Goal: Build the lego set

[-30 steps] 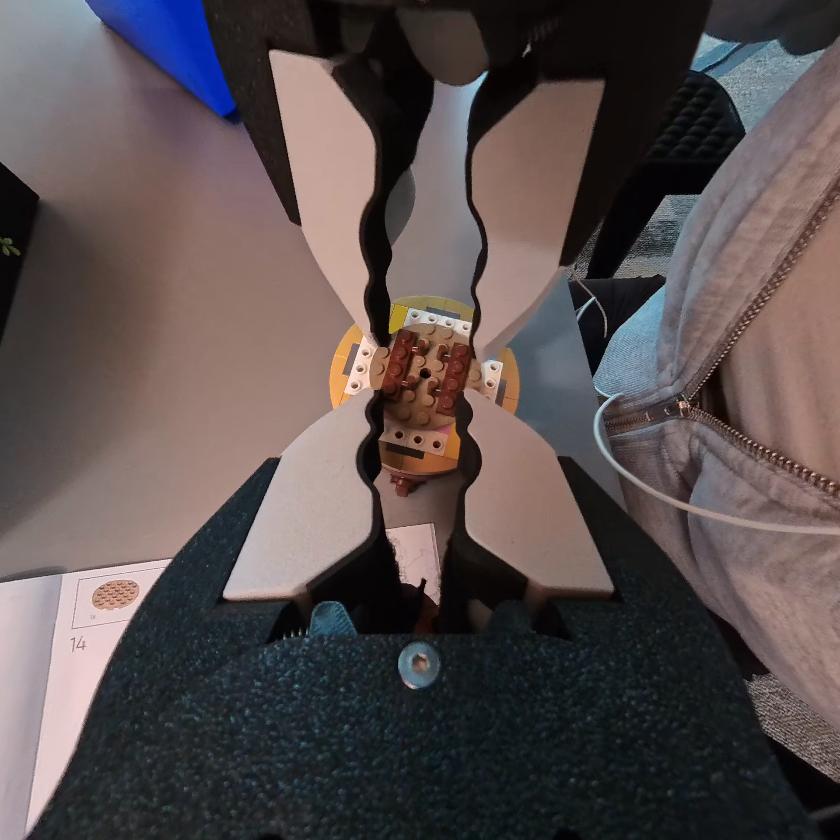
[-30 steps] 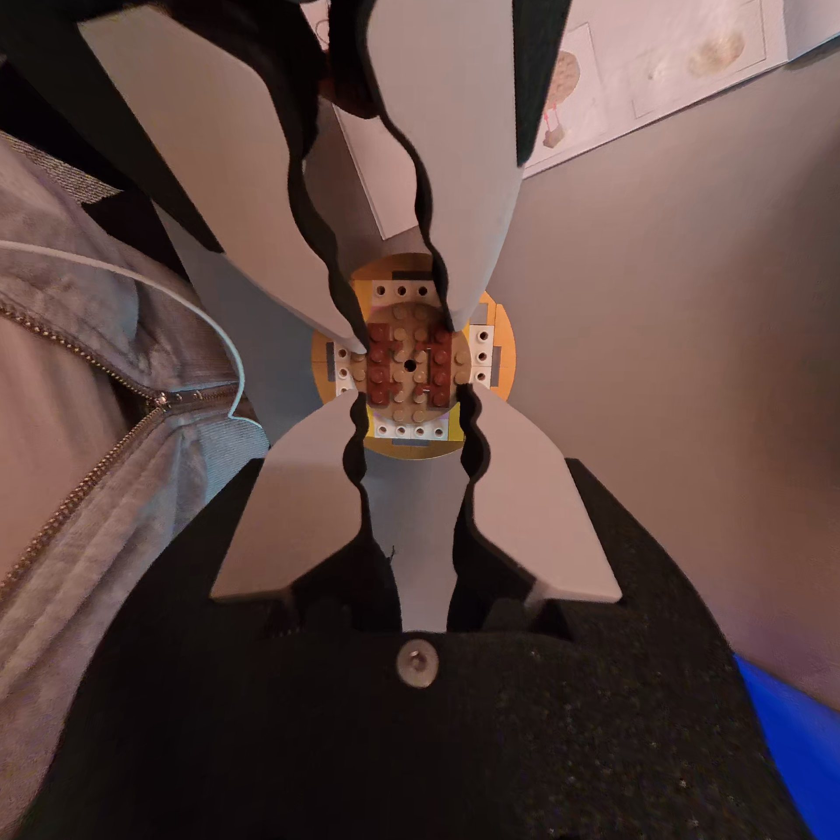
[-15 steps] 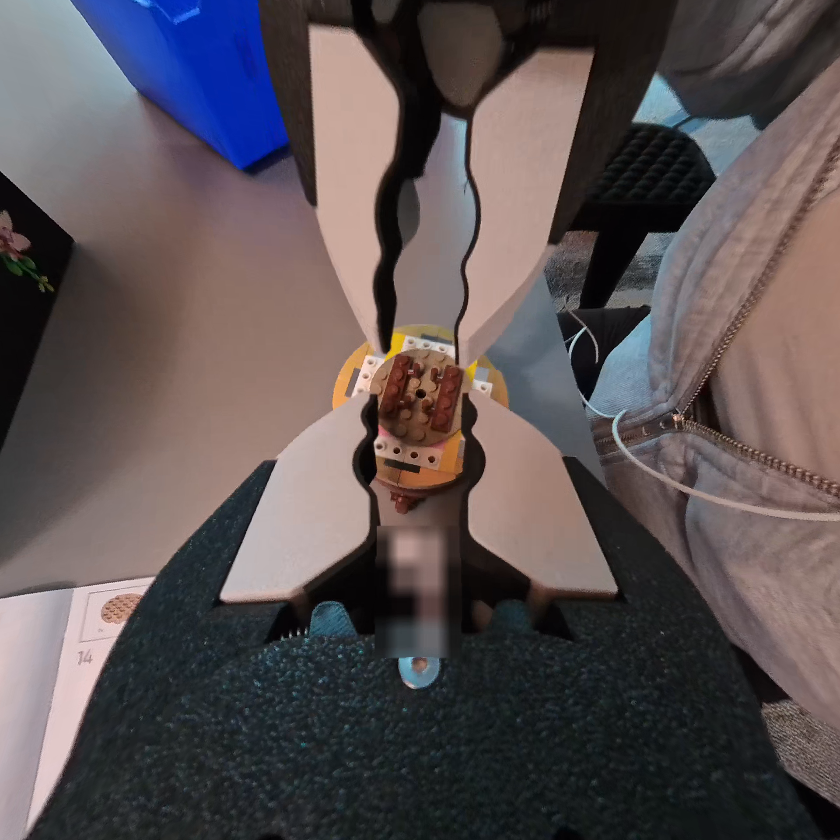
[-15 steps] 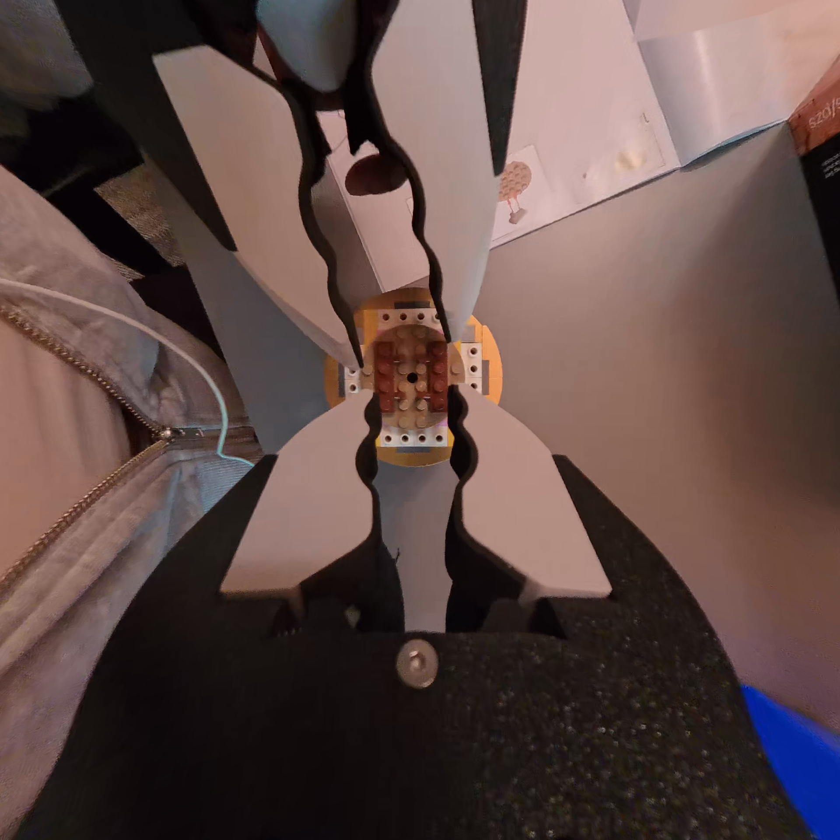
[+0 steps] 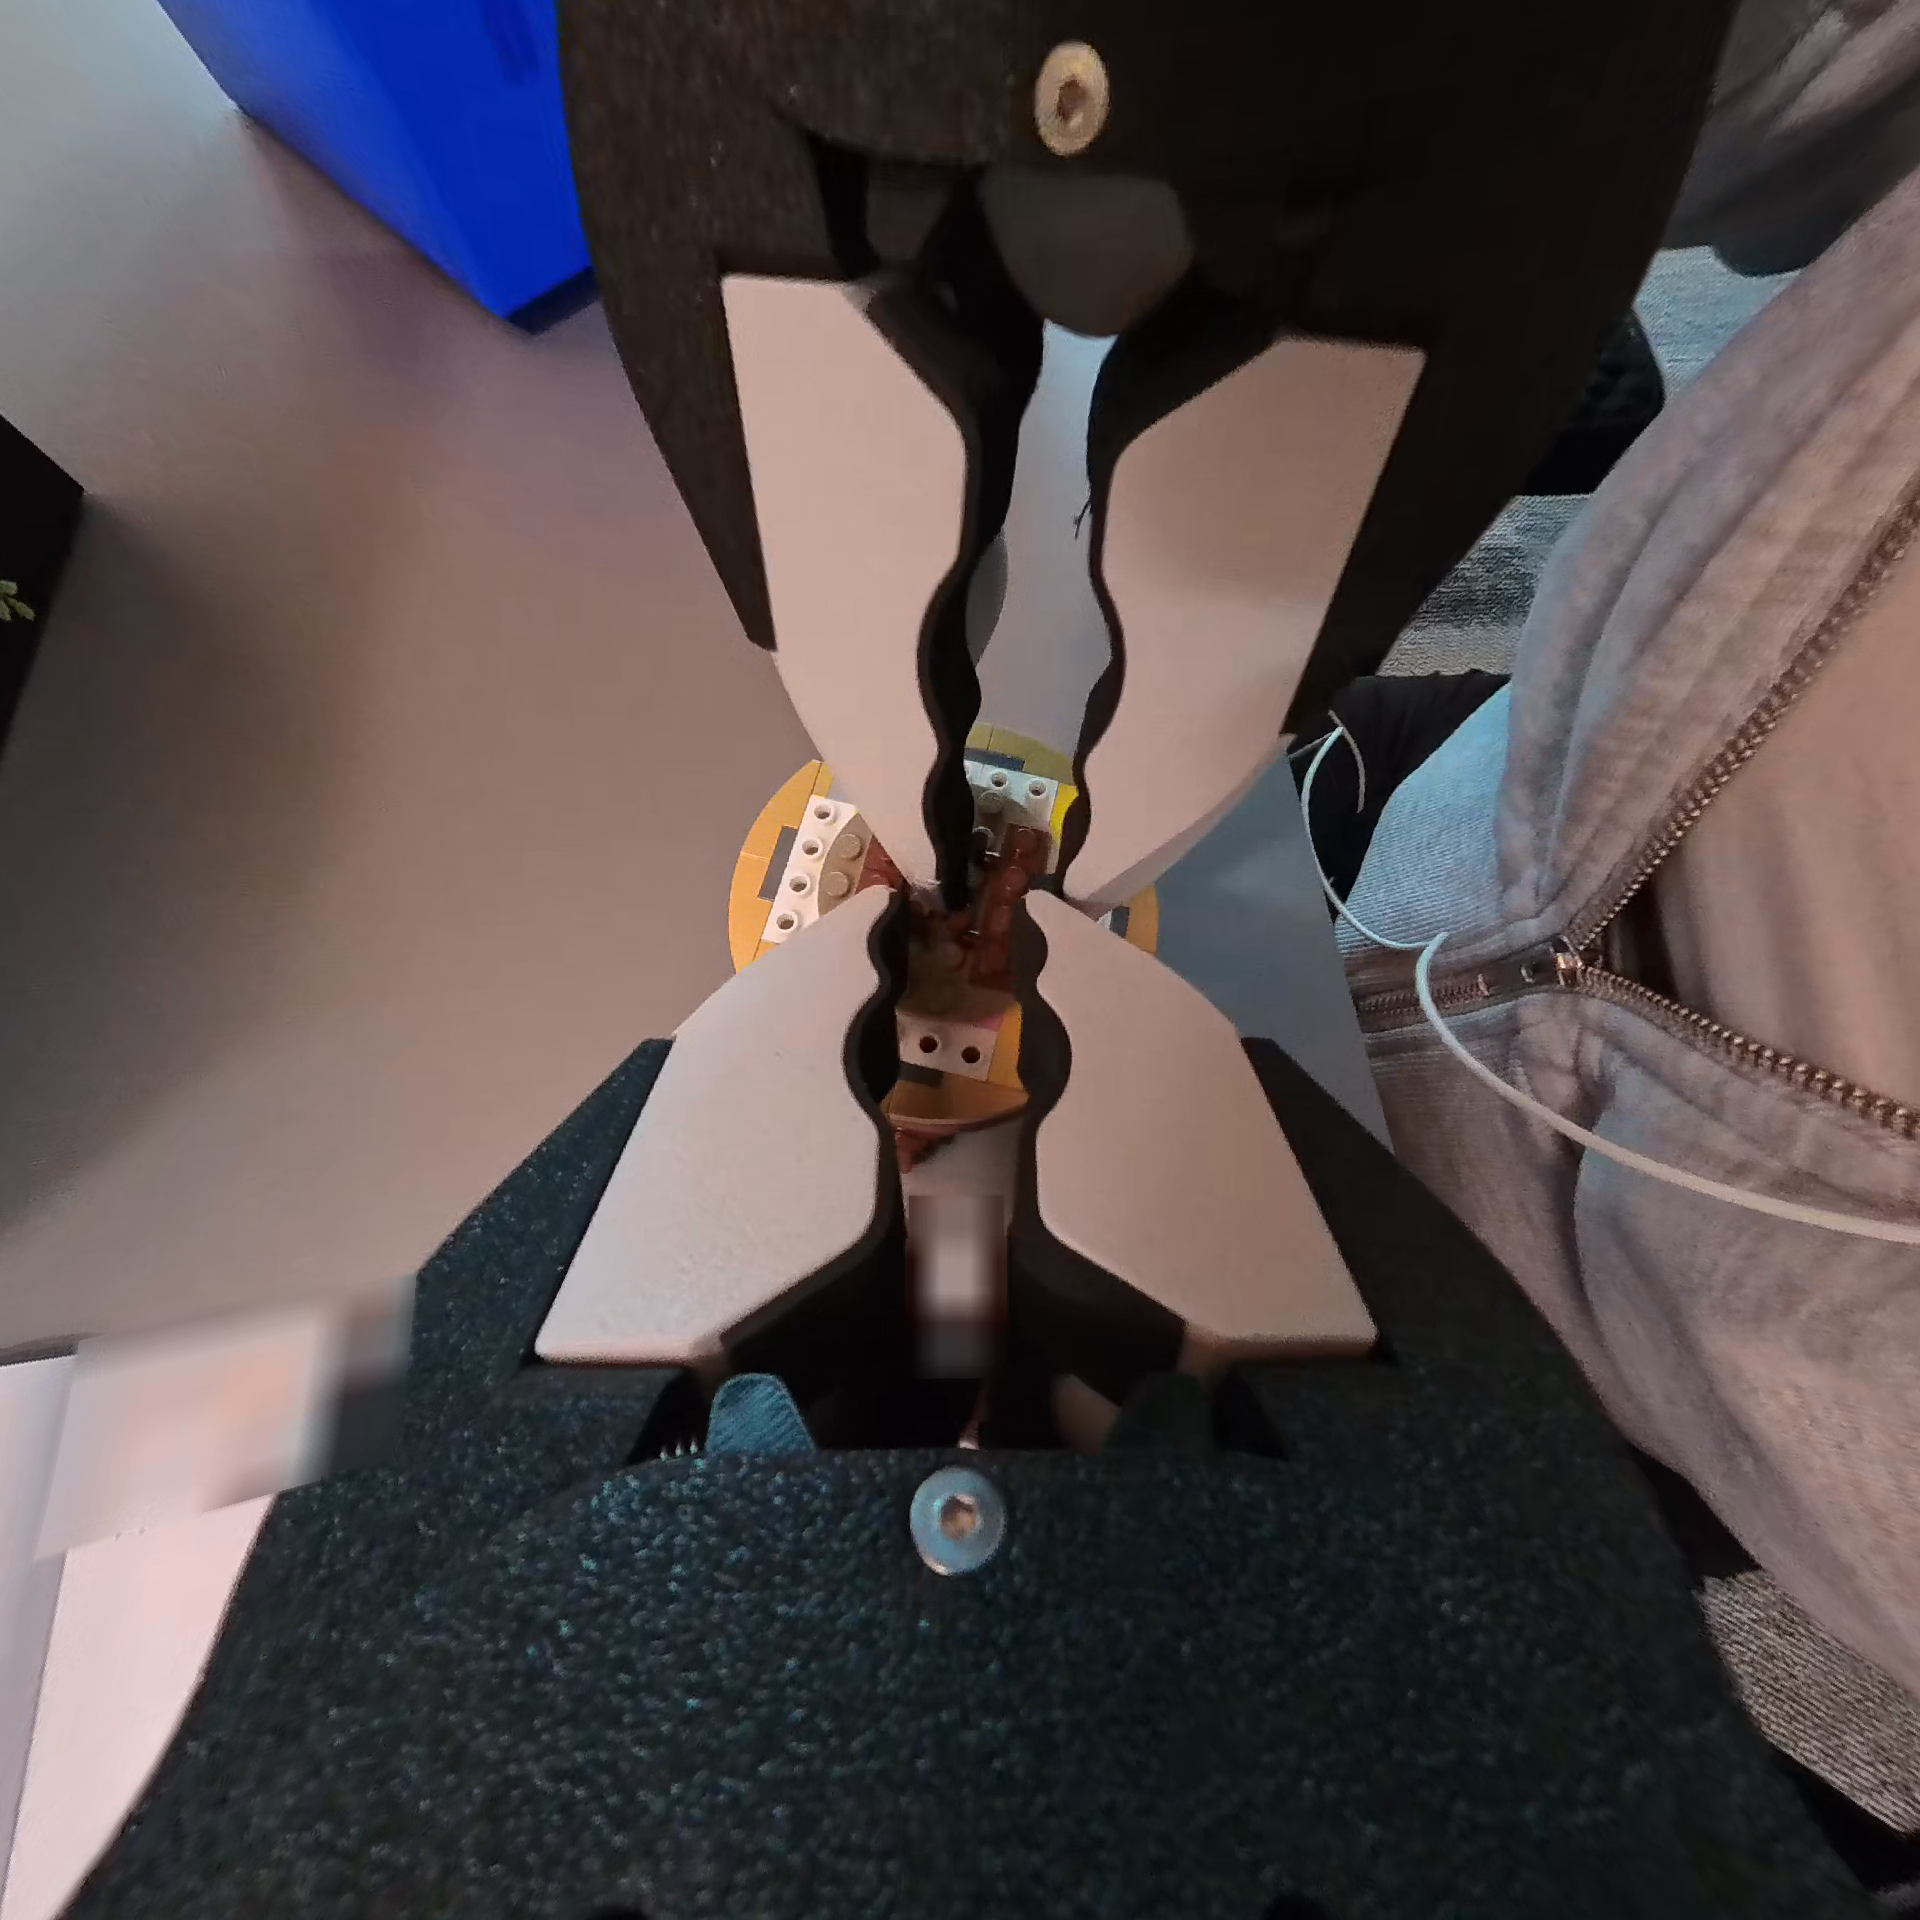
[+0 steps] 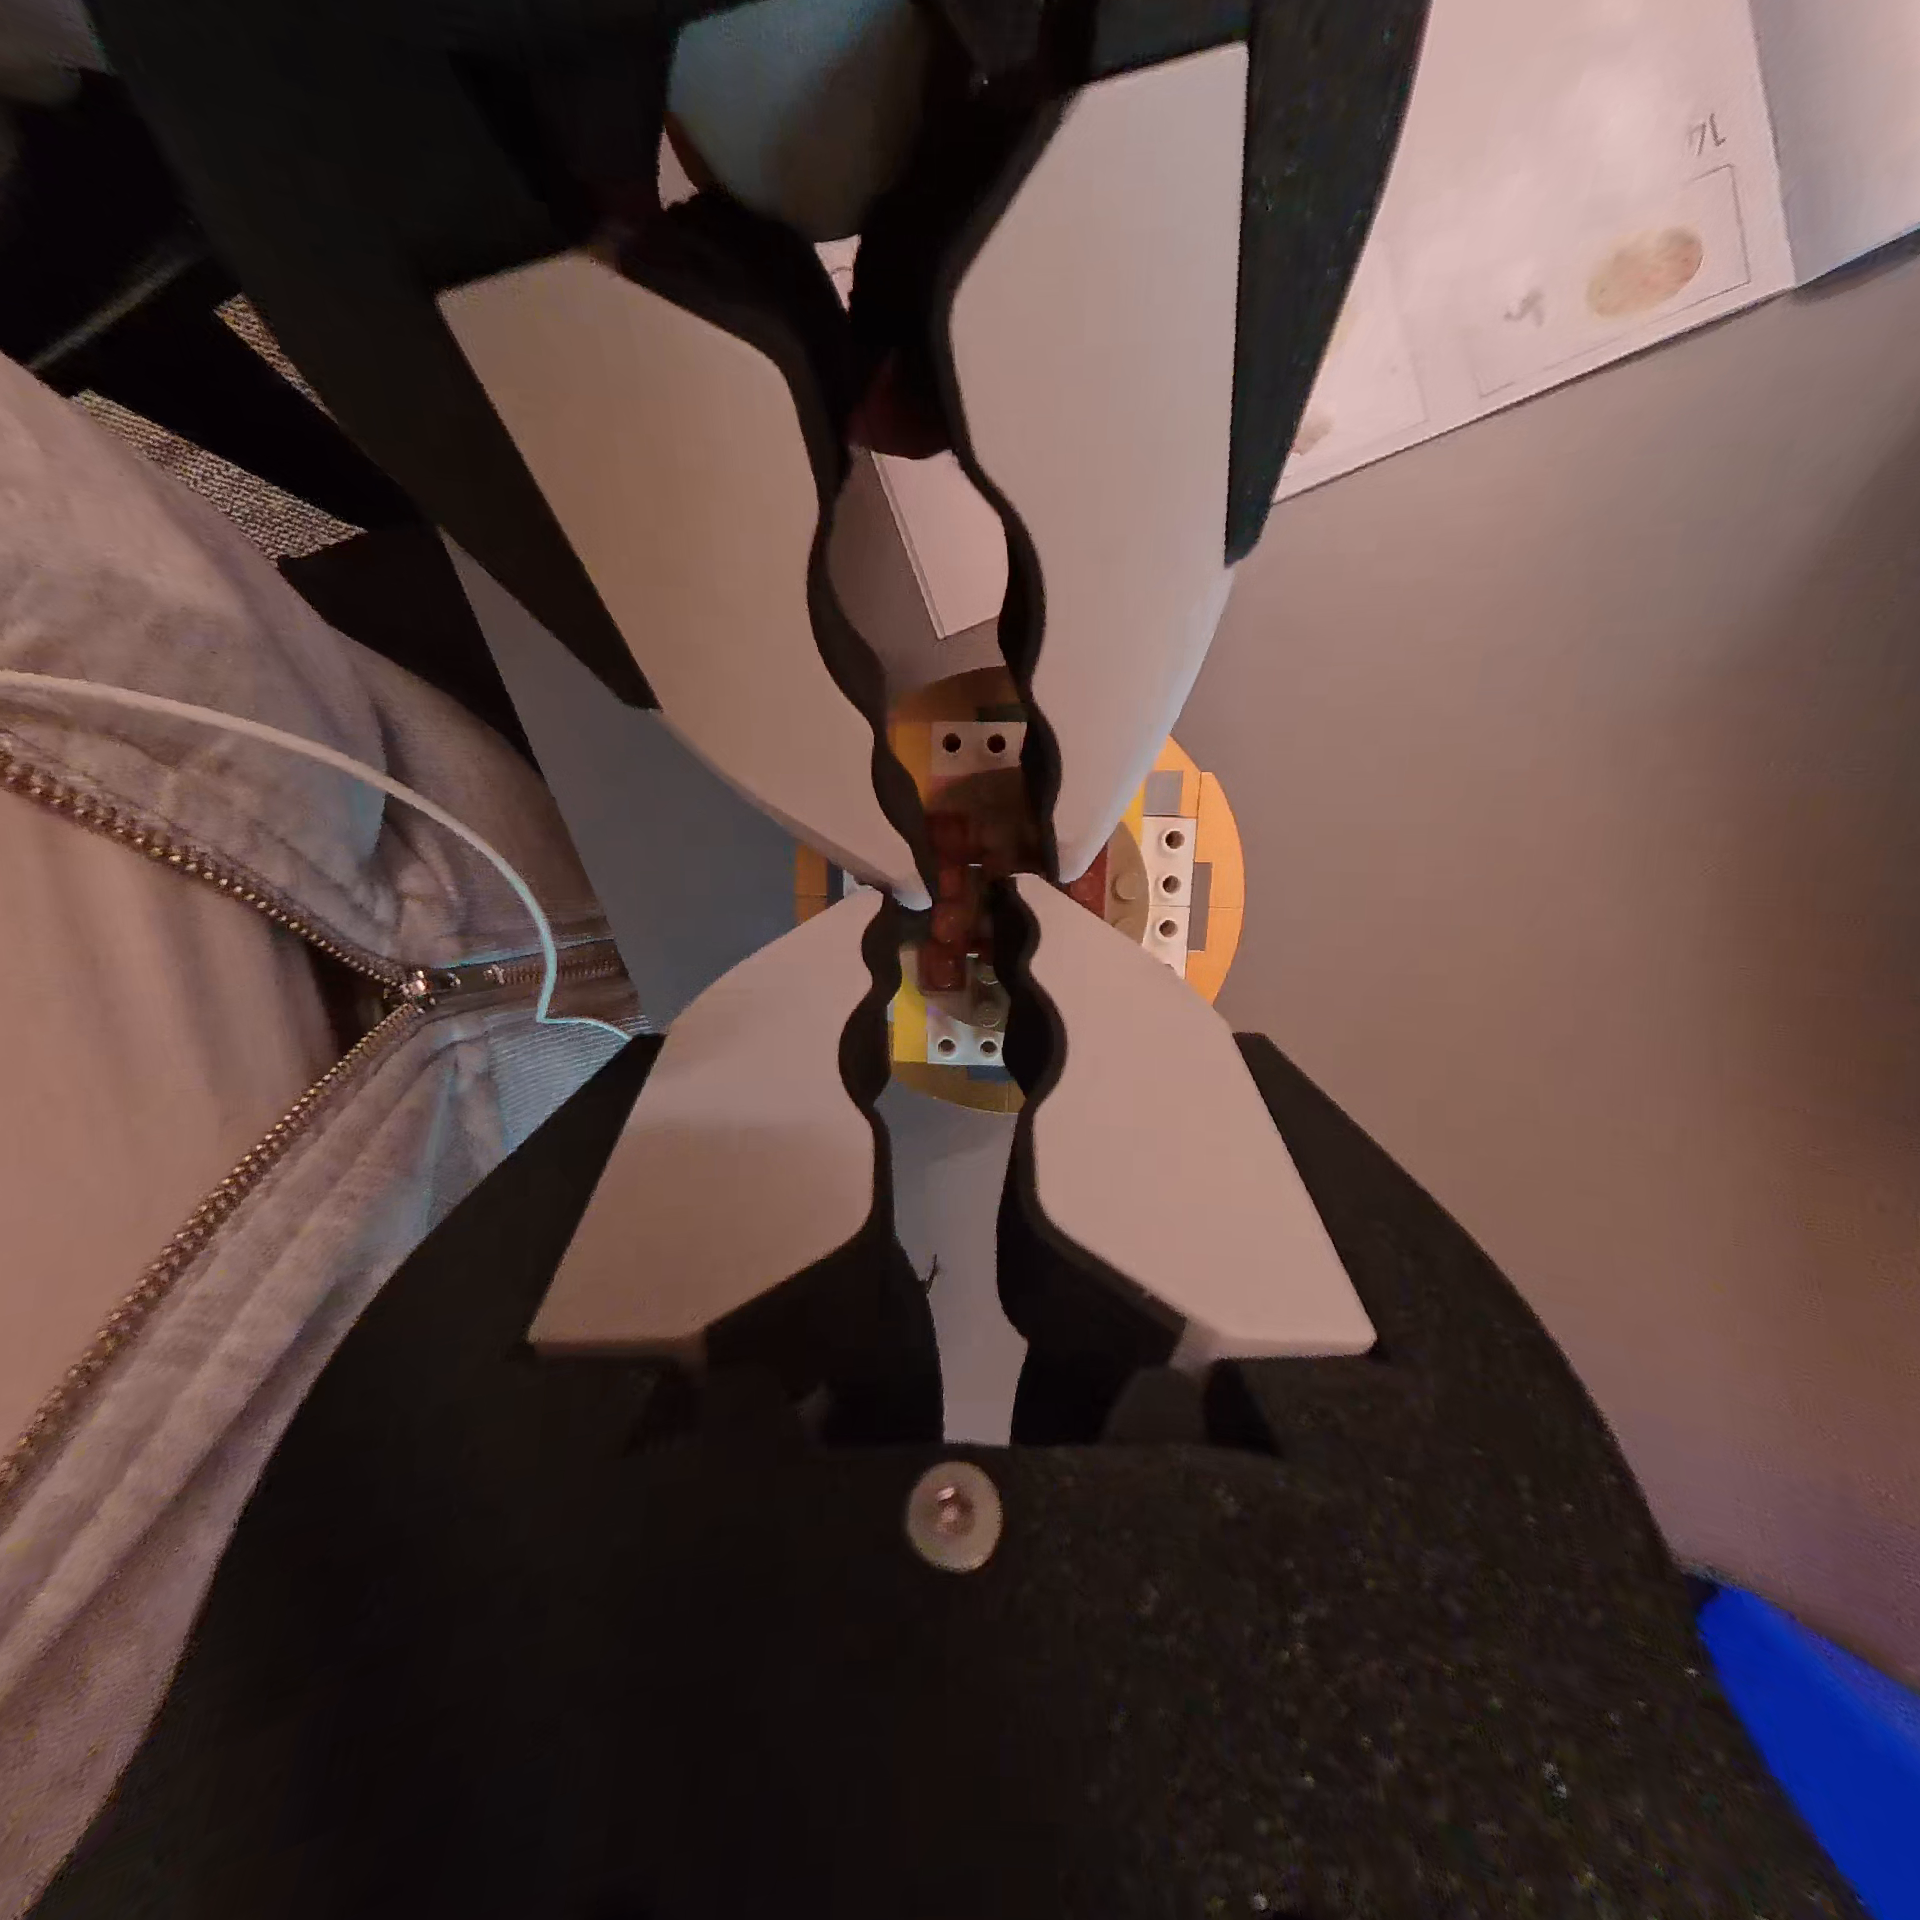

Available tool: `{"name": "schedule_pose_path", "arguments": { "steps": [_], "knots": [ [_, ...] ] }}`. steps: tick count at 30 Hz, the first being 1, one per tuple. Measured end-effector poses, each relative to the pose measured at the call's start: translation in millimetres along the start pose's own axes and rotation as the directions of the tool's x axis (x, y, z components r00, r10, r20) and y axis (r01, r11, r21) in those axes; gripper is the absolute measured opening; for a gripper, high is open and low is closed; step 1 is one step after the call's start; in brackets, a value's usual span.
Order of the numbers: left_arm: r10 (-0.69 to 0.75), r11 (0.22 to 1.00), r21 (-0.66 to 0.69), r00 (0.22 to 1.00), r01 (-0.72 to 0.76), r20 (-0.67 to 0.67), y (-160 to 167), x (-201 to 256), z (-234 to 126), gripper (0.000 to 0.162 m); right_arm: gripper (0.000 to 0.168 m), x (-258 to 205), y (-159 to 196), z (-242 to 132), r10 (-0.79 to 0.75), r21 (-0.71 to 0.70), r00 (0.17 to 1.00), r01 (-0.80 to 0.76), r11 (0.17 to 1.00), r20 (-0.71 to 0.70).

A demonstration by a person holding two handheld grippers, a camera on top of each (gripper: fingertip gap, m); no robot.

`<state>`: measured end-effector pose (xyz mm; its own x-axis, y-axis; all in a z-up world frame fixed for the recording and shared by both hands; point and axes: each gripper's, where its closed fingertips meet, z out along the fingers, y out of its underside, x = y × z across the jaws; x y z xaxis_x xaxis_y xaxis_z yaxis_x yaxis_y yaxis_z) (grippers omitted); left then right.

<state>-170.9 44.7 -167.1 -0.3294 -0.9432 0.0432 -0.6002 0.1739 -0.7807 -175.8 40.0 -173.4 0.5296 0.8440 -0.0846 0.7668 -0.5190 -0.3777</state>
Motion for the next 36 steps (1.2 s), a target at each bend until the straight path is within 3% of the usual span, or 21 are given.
{"name": "schedule_pose_path", "arguments": {
  "steps": [14, 17, 19, 21, 26, 31, 36],
  "knots": [
    [-0.025, 0.999, 0.021, 0.999, 0.025, -0.020, 1, 1, 0, 0.018, 0.017, 0, 0, 1, -0.004, -0.034, 1.000, 0.003, 0.999, -0.031],
    [0.031, 0.999, 0.025, 1.000, -0.031, -0.002, -1, 0, 0, 0.018, 0.017, -1, 1, -1, 0.016, 0.019, 1.000, -0.016, 1.000, 0.016],
    [0.028, 0.999, 0.028, 1.000, -0.027, -0.004, -2, 1, 1, 0.019, 0.026, -10, -3, -9, 0.075, 0.075, 0.990, -0.084, 0.994, 0.117],
    [0.028, 0.999, 0.025, 1.000, -0.028, -0.004, -2, 1, 0, 0.020, 0.026, 0, -7, -20, 0.084, 0.157, 0.995, -0.092, 0.983, 0.059],
    [0.041, 0.998, 0.053, 0.999, -0.042, 0.022, -9, -5, -8, 0.027, 0.028, 10, 6, -15, 0.052, 0.085, 0.999, -0.051, 0.995, -0.008],
    [0.075, 0.997, -0.016, 0.997, -0.075, -0.001, -1, -4, 0, 0.029, 0.030, 12, 6, -7, 0.024, 0.049, 1.000, -0.023, 0.999, -0.017],
    [0.057, 0.998, -0.031, 0.998, -0.057, -0.013, -1, 0, 2, 0.020, 0.029, 13, 7, -5, 0.017, 0.004, 0.999, -0.017, 1.000, -0.044]
  ]
}}
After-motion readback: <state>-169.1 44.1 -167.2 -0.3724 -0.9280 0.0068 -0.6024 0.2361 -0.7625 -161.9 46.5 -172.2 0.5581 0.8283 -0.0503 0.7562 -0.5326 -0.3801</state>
